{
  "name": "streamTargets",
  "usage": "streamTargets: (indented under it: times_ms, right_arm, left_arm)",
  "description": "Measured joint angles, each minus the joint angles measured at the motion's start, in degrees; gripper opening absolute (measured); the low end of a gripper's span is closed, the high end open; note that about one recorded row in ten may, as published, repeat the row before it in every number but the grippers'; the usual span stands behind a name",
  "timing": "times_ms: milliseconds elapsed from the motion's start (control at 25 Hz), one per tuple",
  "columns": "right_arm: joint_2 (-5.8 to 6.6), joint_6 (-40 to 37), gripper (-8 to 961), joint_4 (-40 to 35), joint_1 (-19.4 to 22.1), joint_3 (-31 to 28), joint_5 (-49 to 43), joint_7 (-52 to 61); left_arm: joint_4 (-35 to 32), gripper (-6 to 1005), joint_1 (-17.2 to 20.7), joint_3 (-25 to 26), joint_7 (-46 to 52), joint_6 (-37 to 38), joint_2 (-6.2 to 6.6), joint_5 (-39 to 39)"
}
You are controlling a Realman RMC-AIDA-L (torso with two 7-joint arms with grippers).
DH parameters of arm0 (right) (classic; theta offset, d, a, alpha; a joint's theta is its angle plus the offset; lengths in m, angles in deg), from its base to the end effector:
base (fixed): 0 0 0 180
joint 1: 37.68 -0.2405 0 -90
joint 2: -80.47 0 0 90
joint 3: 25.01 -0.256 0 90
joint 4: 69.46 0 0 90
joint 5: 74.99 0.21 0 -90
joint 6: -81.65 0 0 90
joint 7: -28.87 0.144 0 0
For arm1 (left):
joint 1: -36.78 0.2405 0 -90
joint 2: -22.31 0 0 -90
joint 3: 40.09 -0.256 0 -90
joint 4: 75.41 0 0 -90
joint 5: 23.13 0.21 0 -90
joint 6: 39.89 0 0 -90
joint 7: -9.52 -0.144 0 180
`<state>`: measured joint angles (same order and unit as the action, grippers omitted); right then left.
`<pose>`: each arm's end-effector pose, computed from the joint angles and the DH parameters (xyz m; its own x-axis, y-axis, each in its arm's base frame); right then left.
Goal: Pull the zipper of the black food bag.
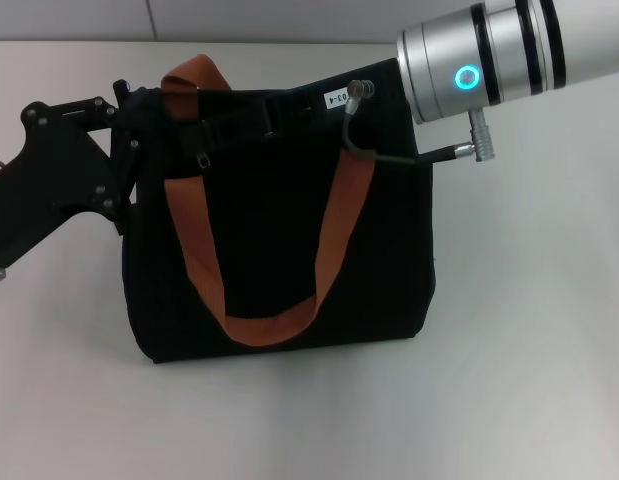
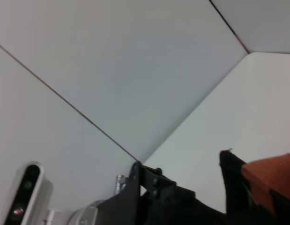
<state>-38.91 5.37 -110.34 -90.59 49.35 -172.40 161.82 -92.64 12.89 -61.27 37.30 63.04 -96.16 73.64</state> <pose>0.0678 0.3850 -0.0635 0.6477 -0.7070 -0.2839 -0.6569 -0.7070 0.2620 -0.2812 0.2812 0.0211 0.6476 -0.3487 0.6775 0.2815 -0.7168 -0.6380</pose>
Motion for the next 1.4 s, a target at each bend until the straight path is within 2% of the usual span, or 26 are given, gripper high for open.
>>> streamTargets:
  times_ms: [280,880,1400]
  right_arm:
    - [0.03,0.36,391,-1.94,-0.01,-0.03,-3.95,0.25]
    - [0.04,-2.43,390,-1.73,0.55,-0.3,-1.01,-1.52]
    - [0.03,-1.96,515,-2.51,0.7,-0.03,-1.16,-2.23]
  left_arm:
    - [0.0,21,0.08,0.09,0.1,0.21,0.0,-0.43]
    - [0.02,20,0.07,-0.07,0.17,1.02,0.0,-0.63]
    - [0.09,21,0.67,0.02,0.17,2.0,0.0,-0.62]
